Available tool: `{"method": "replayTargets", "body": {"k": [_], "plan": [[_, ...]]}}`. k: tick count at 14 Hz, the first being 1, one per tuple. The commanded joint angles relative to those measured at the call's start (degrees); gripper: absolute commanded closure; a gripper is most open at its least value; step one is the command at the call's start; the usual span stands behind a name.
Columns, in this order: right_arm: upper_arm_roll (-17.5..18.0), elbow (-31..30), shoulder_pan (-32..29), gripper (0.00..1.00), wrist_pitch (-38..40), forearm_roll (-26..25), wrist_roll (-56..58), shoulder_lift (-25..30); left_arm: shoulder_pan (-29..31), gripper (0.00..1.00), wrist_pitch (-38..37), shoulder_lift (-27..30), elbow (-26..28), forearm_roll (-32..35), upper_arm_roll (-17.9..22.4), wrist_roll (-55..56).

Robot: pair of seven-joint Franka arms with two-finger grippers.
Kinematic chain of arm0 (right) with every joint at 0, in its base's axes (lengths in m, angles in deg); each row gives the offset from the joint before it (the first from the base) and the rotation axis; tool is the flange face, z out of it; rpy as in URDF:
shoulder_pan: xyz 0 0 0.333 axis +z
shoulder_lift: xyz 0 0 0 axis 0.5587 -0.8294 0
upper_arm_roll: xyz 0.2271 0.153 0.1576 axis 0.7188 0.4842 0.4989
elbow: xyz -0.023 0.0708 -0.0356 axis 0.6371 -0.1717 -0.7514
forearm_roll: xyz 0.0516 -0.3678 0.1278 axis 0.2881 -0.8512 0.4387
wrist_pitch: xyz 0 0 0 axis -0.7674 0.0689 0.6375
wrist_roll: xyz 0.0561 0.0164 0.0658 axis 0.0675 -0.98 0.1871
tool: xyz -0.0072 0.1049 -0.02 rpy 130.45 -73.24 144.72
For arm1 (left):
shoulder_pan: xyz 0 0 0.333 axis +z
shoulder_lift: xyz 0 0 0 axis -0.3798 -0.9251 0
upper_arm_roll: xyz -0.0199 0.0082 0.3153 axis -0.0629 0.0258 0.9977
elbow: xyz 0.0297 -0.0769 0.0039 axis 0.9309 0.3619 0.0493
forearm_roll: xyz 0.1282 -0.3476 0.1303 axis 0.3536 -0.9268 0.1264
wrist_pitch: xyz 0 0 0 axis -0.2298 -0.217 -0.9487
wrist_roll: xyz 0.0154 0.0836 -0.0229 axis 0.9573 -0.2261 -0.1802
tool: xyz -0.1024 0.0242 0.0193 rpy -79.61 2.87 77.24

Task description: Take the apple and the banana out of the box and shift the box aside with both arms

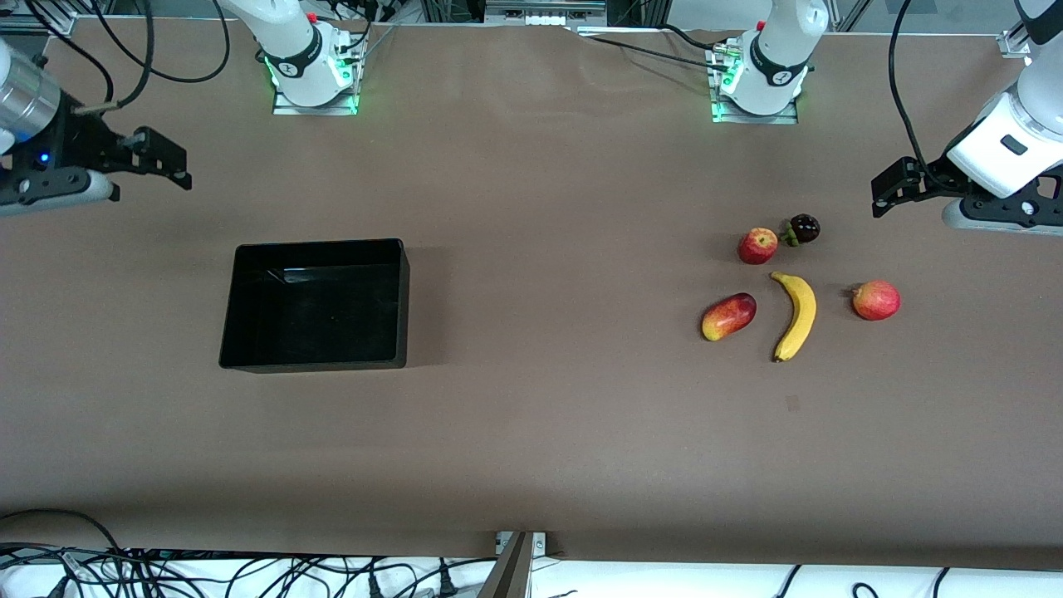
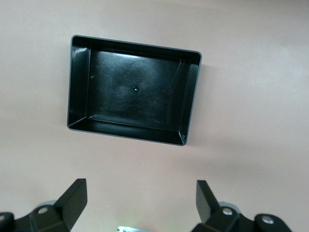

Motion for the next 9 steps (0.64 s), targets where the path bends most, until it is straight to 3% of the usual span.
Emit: {"method": "replayTargets", "body": {"k": [1,9], "plan": [[1.08,0.72,-0.91,0.00,0.40,-0.78,2.00,-0.12,-0.39,0.00,0.04,0.50,-0.52,-0.56,0.24,0.07],[0.99,1.17,-0.48,0.00,-0.39,-0.86,0.68,-0.48,-0.57,0.00,-0.40,0.15,-0.78,-0.30,0.15,0.16]]}}
